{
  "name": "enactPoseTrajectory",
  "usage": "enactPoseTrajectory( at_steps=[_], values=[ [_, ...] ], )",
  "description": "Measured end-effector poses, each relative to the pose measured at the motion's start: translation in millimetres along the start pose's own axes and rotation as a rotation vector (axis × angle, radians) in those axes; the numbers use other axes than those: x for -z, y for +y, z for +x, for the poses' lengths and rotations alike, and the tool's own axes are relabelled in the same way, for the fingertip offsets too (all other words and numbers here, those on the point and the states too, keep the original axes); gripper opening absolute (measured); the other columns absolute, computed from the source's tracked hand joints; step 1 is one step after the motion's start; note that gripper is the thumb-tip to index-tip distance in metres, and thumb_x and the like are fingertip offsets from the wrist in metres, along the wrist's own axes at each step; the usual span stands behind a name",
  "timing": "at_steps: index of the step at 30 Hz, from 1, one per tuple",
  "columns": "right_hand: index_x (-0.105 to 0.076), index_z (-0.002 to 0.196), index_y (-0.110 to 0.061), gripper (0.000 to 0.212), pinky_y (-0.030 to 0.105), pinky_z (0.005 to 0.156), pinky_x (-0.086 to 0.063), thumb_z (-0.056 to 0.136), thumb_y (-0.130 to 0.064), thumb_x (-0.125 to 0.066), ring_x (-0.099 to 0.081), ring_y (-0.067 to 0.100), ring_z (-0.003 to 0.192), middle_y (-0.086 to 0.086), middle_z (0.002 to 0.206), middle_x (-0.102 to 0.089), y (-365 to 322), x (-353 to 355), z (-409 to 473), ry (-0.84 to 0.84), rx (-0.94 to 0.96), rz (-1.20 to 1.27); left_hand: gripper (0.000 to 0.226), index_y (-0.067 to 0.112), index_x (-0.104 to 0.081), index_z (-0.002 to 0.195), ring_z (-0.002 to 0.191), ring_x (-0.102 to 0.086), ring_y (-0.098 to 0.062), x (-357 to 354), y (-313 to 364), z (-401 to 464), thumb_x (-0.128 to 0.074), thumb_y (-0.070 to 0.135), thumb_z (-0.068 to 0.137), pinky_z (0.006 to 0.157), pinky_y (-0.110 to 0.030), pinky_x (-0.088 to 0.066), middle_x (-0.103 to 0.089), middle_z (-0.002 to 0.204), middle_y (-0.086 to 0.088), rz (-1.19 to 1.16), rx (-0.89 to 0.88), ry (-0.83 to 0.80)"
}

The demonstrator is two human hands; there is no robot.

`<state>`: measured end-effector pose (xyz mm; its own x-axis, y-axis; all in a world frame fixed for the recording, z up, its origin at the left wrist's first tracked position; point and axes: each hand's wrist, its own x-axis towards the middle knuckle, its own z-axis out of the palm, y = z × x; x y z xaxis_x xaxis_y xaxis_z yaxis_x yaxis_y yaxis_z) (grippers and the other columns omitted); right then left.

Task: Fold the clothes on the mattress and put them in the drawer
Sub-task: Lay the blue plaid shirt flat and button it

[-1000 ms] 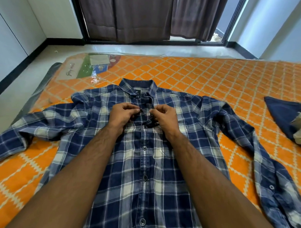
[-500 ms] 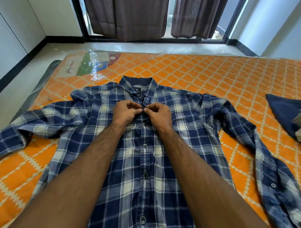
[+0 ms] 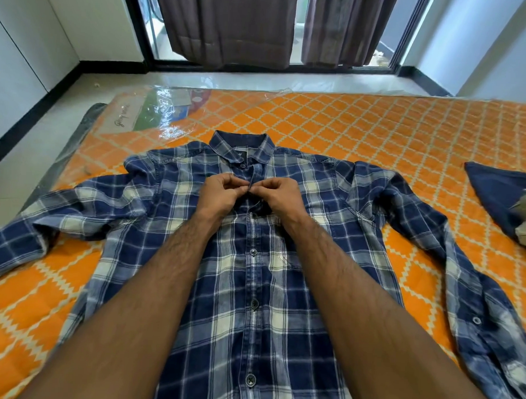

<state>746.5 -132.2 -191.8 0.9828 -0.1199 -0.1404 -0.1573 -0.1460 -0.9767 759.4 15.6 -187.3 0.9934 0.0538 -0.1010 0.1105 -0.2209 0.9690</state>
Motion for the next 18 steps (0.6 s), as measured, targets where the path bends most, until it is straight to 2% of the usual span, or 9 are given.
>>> enactPoseTrajectory(
  at_steps=[3,4,6,7,11,15,18],
  values=[
    [-0.076,0.094,-0.001,0.013,0.038,0.068,-0.064,0.087,-0.012,-0.079,-0.076,0.031,0.078,0.015,0.088,-0.077,-5,2,1,-0.025,-0.046,-0.004,0.011,0.004,-0.071,0.088,0.058,-0.064,0.002,2,2,-3,-0.072,0.014,0.092,0.056,-0.017,-0.051,-0.07,0.068,0.006,-0.039,-0.004,-0.024],
    [-0.076,0.094,-0.002,0.014,0.039,0.069,-0.064,0.087,-0.013,-0.08,-0.077,0.03,0.078,0.015,0.087,-0.077,-6,2,2,-0.031,-0.049,-0.019,0.012,0.002,-0.072,0.09,0.062,-0.067,0.0,2,1,-3,-0.074,0.014,0.09,0.058,-0.016,-0.052,-0.072,0.072,0.003,-0.032,-0.002,-0.027],
    [-0.077,0.092,-0.004,0.011,0.041,0.072,-0.064,0.086,-0.014,-0.08,-0.077,0.028,0.077,0.013,0.086,-0.078,-5,1,4,-0.036,-0.038,-0.069,0.012,0.004,-0.074,0.093,0.081,-0.073,-0.014,1,-1,-1,-0.077,0.013,0.087,0.072,-0.026,-0.059,-0.075,0.087,-0.006,0.002,-0.003,-0.012],
    [-0.077,0.091,-0.006,0.01,0.042,0.074,-0.064,0.086,-0.014,-0.08,-0.077,0.027,0.077,0.012,0.085,-0.078,-3,1,5,-0.036,-0.03,-0.098,0.01,0.006,-0.074,0.093,0.084,-0.073,-0.018,-1,-1,0,-0.077,0.012,0.087,0.076,-0.03,-0.06,-0.075,0.089,-0.007,0.018,-0.003,0.002],
    [-0.078,0.086,-0.009,0.01,0.046,0.075,-0.064,0.083,-0.018,-0.083,-0.077,0.024,0.073,0.007,0.079,-0.078,0,1,8,-0.032,-0.004,-0.178,0.006,0.009,-0.068,0.092,0.08,-0.067,-0.013,-7,-4,2,-0.074,0.009,0.089,0.069,-0.022,-0.054,-0.07,0.085,-0.002,0.098,-0.028,0.062],
    [-0.078,0.084,-0.01,0.01,0.046,0.072,-0.064,0.084,-0.019,-0.081,-0.076,0.021,0.069,0.005,0.077,-0.077,1,1,9,-0.009,-0.012,-0.201,0.009,0.01,-0.068,0.096,0.083,-0.067,-0.014,-10,-7,3,-0.074,0.01,0.089,0.073,-0.025,-0.054,-0.07,0.09,-0.003,0.162,-0.057,0.107],
    [-0.077,0.075,-0.021,0.008,0.045,0.074,-0.064,0.081,-0.027,-0.077,-0.074,0.017,0.072,-0.002,0.075,-0.076,2,-3,9,0.036,-0.007,-0.256,0.014,0.011,-0.064,0.097,0.081,-0.066,-0.012,-12,-7,1,-0.075,0.01,0.088,0.065,-0.018,-0.048,-0.068,0.087,-0.001,0.19,-0.086,0.167]
  ],
)
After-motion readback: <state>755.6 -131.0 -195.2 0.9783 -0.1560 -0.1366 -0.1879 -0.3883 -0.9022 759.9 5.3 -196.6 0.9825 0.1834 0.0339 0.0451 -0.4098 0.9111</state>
